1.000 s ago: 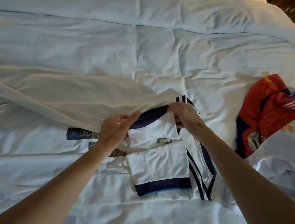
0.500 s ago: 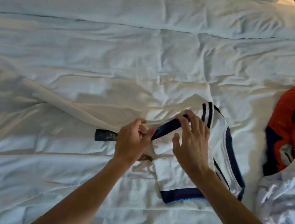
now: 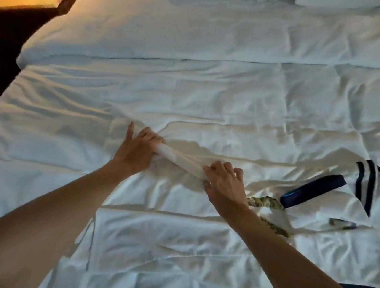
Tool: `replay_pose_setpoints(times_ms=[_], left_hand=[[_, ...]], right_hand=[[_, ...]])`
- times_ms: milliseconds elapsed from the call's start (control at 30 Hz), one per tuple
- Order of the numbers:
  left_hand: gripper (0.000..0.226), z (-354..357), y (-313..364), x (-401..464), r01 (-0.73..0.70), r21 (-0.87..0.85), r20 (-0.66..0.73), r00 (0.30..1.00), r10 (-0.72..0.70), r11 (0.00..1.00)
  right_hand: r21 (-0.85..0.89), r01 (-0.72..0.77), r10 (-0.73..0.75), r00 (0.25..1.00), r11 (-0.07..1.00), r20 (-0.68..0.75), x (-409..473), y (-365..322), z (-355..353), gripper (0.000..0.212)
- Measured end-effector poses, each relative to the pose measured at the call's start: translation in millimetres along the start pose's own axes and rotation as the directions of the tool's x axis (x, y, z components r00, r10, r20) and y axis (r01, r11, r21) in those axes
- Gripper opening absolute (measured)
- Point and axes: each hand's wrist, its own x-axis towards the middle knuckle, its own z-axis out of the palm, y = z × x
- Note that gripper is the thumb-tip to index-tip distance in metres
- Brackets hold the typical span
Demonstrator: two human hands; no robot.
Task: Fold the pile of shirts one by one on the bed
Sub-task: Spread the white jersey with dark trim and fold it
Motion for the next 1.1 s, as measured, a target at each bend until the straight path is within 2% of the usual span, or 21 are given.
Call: replay_pose_setpoints(times_ms=[133, 233, 333, 433, 533, 667, 733, 800, 867, 967, 1033, 1100], left_hand=[[0.022, -6, -20, -5, -0.078, 0.07, -0.141, 0.986, 0.088, 0.994], [0.022, -16, -30, -30, -0.101, 0.089, -0.307, 0.944, 0.124, 0.991], [0.013, -18, -36, -73, -0.04, 0.105, -0.462, 0.883, 0.085, 0.994], [0.014, 0, -30, -115, 0.001, 0.049, -0.524, 0.852, 0.025, 0.999], [0.017, 28, -25, -141, -0.023, 0.002, -0.478, 0.878, 0.021, 1.0], [0.016, 31, -20, -150, 0.077, -0.134, -0.493, 0.86, -0.134, 0.988], [0.017, 28, -13, -153, 0.132, -0.154, -0.413, 0.892, -0.185, 0.979], [0.04, 23, 3, -154, 0.237, -0.191, -0.276, 0.918, -0.284, 0.952], [0.065, 11, 39, -148, 0.267, -0.26, -0.221, 0.919, -0.326, 0.928], [0.078, -6, 134, -130, 0.064, -0.442, -0.23, 0.956, -0.182, 0.895], [0.072, -2, 199, -112, -0.063, -0.529, -0.195, 0.98, -0.049, 0.846], [0.064, 14, 246, -90, -0.103, -0.533, -0.141, 0.989, 0.032, 0.84]], right_hand=[[0.037, -0.025, 0.028, 0.998, 0.999, -0.057, 1, -3, 2, 0.02], [0.109, -0.019, 0.036, 0.987, 0.994, -0.154, -7, -3, -1, 0.015], [0.178, 0.034, 0.018, 0.958, 0.983, -0.285, -23, -4, -11, 0.016], [0.128, 0.038, -0.004, 0.967, 0.991, -0.253, -43, -3, -10, 0.016], [0.048, 0.005, 0.0, 0.994, 0.999, -0.113, -55, -1, 0, 0.03], [0.183, 0.011, 0.021, 0.985, 0.983, -0.17, -50, -3, -10, 0.019], [0.201, 0.056, -0.024, 0.987, 0.978, -0.156, -54, -5, -15, 0.019], [0.177, 0.113, -0.103, 0.993, 0.978, -0.066, -67, -1, -20, 0.029], [0.188, 0.109, -0.1, 0.993, 0.976, -0.057, -81, 17, -30, 0.035], [0.199, -0.013, 0.048, 0.984, 0.98, -0.174, -96, 59, -59, 0.027], [0.175, -0.109, 0.152, 0.956, 0.978, -0.252, -105, 95, -76, 0.026], [0.124, -0.189, 0.217, 0.935, 0.974, -0.281, -112, 134, -88, 0.029]])
